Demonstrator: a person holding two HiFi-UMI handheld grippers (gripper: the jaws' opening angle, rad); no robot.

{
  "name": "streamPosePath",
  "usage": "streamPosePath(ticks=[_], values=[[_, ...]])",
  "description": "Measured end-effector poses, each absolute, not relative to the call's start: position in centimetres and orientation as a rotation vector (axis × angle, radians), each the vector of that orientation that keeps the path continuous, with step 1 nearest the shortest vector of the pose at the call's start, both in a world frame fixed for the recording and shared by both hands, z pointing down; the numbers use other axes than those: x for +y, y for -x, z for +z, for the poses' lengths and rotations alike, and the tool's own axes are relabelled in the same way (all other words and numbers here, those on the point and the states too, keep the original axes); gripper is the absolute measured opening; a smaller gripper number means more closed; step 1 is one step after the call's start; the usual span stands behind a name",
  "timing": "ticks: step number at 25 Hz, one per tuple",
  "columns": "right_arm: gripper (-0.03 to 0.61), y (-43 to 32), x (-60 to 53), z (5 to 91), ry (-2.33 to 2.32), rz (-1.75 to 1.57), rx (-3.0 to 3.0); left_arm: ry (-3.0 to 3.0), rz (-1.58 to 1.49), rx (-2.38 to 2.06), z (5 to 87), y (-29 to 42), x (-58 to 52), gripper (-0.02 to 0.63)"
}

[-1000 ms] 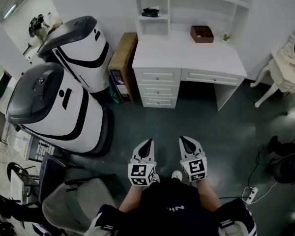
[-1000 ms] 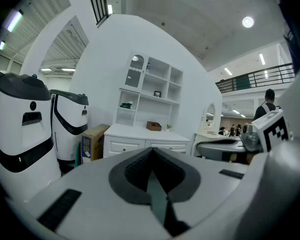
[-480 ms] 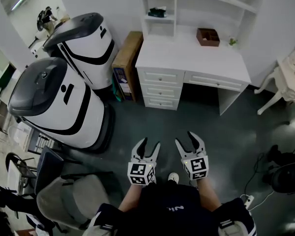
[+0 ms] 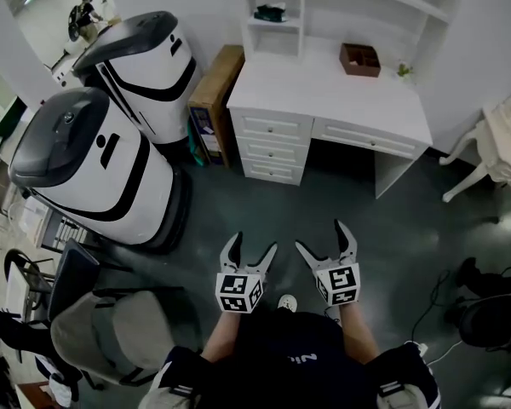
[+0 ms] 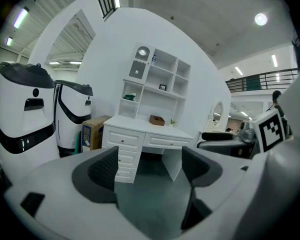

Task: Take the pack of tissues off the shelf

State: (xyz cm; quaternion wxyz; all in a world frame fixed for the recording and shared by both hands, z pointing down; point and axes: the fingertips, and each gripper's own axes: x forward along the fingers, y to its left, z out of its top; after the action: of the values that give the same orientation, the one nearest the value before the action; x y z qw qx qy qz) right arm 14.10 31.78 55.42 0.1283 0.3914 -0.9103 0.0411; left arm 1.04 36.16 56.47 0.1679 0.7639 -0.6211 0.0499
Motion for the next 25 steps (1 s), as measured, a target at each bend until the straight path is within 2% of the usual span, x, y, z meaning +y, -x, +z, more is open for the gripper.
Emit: streamPosePath(ticks=[8,16,25], values=[[0.454,-15.7,31.7,57.2,-1.105,0.179,-2.628,-2.184,0.120,-1.695,57.2,-4.2,36.1,0.379],[0.449,-16.1,28.4,57.7,-1.181,0.195,-2.598,-2.213,0.141,-1.651,58.4,-4.0,32.4,0.379],[0.436,-11.2,21.1,58.1,-1.220,0.201,-2.545,-2.293,0.193,-1.537,59.1,-0.5,23.6,0.379]])
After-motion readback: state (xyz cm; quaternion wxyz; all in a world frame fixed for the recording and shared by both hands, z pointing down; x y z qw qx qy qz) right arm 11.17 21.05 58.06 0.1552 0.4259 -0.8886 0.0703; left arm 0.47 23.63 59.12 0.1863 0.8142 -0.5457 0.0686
